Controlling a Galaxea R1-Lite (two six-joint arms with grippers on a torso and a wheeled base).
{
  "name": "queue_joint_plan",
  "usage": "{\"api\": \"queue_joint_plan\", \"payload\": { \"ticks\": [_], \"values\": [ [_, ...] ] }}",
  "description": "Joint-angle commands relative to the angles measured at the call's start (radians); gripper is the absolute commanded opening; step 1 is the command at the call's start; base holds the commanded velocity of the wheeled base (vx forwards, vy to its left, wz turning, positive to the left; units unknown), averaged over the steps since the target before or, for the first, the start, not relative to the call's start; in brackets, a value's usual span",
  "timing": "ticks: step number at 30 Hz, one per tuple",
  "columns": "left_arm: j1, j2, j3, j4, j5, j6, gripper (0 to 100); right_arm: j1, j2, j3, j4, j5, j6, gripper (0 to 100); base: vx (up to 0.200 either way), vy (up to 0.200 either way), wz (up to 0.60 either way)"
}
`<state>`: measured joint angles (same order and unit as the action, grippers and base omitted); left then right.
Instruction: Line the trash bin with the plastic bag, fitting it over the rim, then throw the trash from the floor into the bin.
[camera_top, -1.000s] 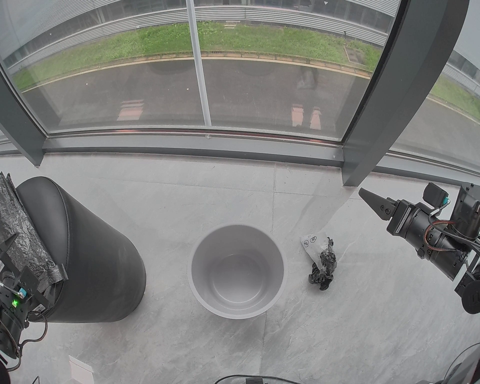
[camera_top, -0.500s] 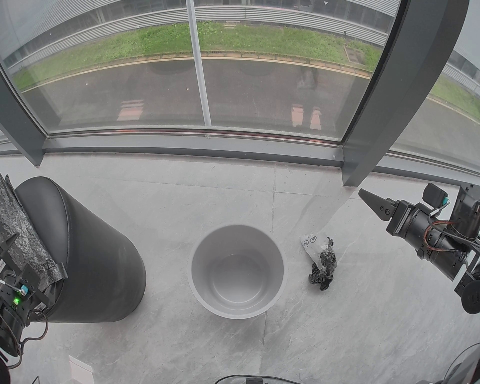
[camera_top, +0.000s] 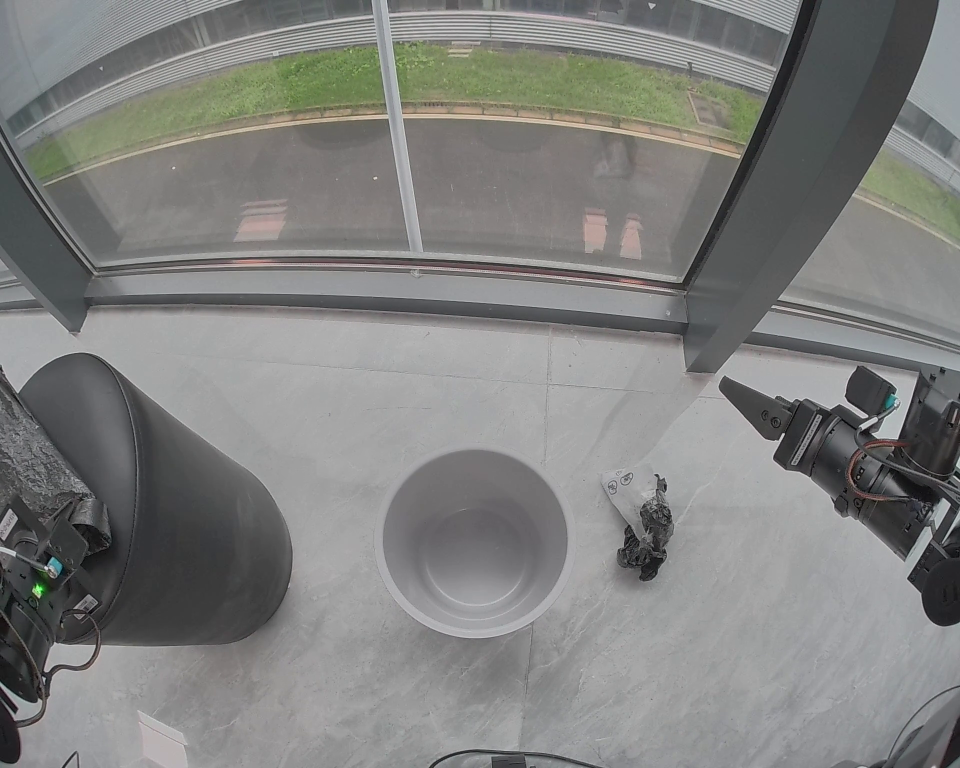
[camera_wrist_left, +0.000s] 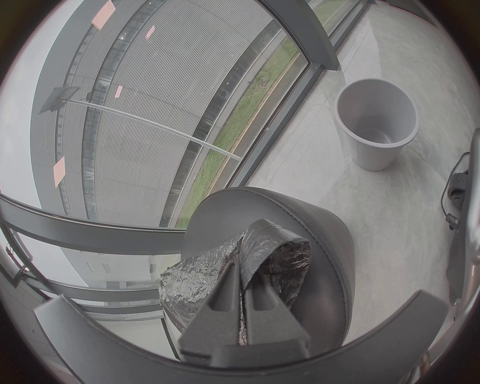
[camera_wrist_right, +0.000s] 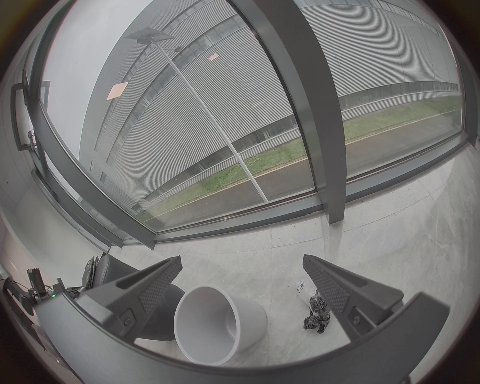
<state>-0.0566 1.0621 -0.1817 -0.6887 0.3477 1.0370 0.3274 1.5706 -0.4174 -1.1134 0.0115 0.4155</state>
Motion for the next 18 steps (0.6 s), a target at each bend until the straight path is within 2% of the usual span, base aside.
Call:
{"api": "queue_joint_plan", "payload": {
  "ticks": [1, 7, 11, 13, 18],
  "values": [
    [0.001, 0.013, -0.004, 0.0, 0.001, -0.003, 0, -0.001, 0.0, 0.0, -0.002, 0.001, -0.001, 100, 0.0, 0.0, 0.0],
    [0.0, 0.016, -0.061, -0.002, 0.001, -0.063, 0, -0.001, 0.0, 0.0, -0.002, 0.001, -0.001, 100, 0.0, 0.0, 0.0],
    [-0.008, 0.027, -0.124, -0.002, 0.004, -0.189, 0, -0.001, 0.002, 0.0, -0.002, 0.001, -0.001, 100, 0.0, 0.0, 0.0],
    [-0.012, 0.036, -0.159, -0.002, 0.008, -0.284, 0, -0.002, 0.002, 0.0, -0.002, 0.001, -0.001, 100, 0.0, 0.0, 0.0],
    [-0.012, 0.033, -0.171, -0.002, 0.005, -0.43, 0, -0.005, 0.005, 0.0, -0.002, 0.001, 0.0, 100, 0.0, 0.0, 0.0]
  ]
}}
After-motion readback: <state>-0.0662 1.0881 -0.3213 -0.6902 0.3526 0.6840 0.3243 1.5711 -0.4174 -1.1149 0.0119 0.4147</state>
